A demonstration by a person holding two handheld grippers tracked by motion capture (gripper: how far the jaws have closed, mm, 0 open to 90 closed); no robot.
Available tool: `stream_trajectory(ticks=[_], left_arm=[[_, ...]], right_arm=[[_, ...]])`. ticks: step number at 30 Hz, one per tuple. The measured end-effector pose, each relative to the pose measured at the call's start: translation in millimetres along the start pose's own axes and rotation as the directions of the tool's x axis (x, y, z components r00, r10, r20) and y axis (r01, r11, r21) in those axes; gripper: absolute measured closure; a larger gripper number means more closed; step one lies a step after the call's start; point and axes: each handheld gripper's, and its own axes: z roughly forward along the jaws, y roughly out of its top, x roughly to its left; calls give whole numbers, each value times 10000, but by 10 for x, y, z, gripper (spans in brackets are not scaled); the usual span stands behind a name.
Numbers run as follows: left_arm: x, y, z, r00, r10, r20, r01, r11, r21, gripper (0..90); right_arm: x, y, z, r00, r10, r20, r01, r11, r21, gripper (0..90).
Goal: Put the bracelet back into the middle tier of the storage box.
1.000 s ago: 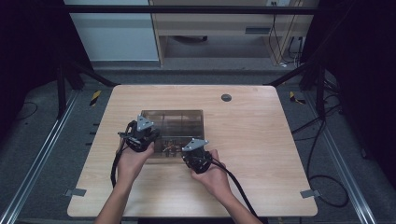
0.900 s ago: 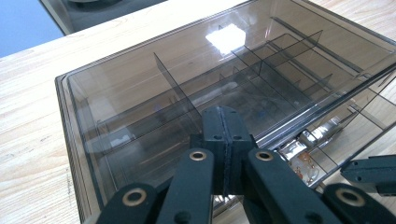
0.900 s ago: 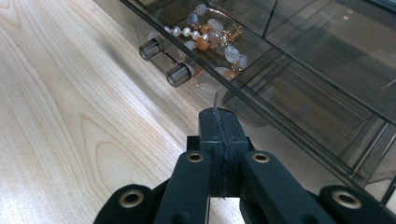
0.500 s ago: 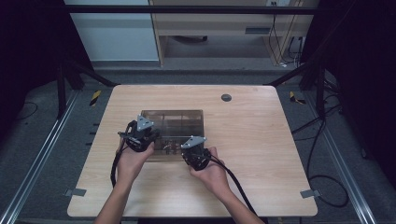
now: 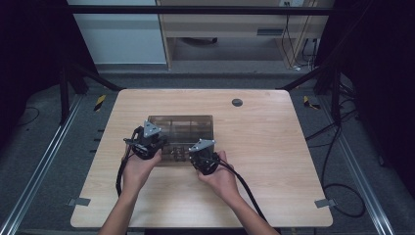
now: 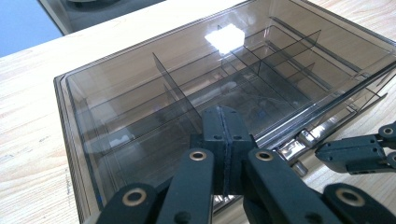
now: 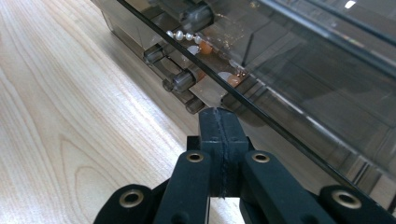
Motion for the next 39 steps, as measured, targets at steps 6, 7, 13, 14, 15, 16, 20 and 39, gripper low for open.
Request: stream_trajectory(ticks=[6,7,13,14,15,16,20,39], left_arm=[[-2,3,1,10000,2,21,-2,10000,17,897],[-2,3,1,10000,-3,23,3,10000,18,897],[-3,3,1,10000,3,29,-3,10000,14,897],[-4,3,1,10000,6,24,-6,10000,15,897],[-6,3,1,10000,10,17,-10,10000,12,897],[-6,3,0,10000,20,13,-20,10000,14,897],[-7,2,0,10000,17,10,-17,10000,7,897],[-25,-21,-64,9998,181,29,-180,9996,-235,896]], right_arm=[[-28,30,1,9999,86,53,-86,10000,-50,900],[-34,33,1,9999,104,57,-103,9999,-84,900],[-57,48,6,9999,136,50,-136,9999,-93,900],[-55,50,7,9999,116,63,-115,9999,-87,900],[-54,51,8,9999,96,76,-95,9999,-86,900],[-54,51,10,9999,106,67,-106,9999,-96,900],[-54,48,7,9999,108,80,-107,9999,-103,900],[-87,-13,-165,10000,-32,-5,32,9999,-152,900]])
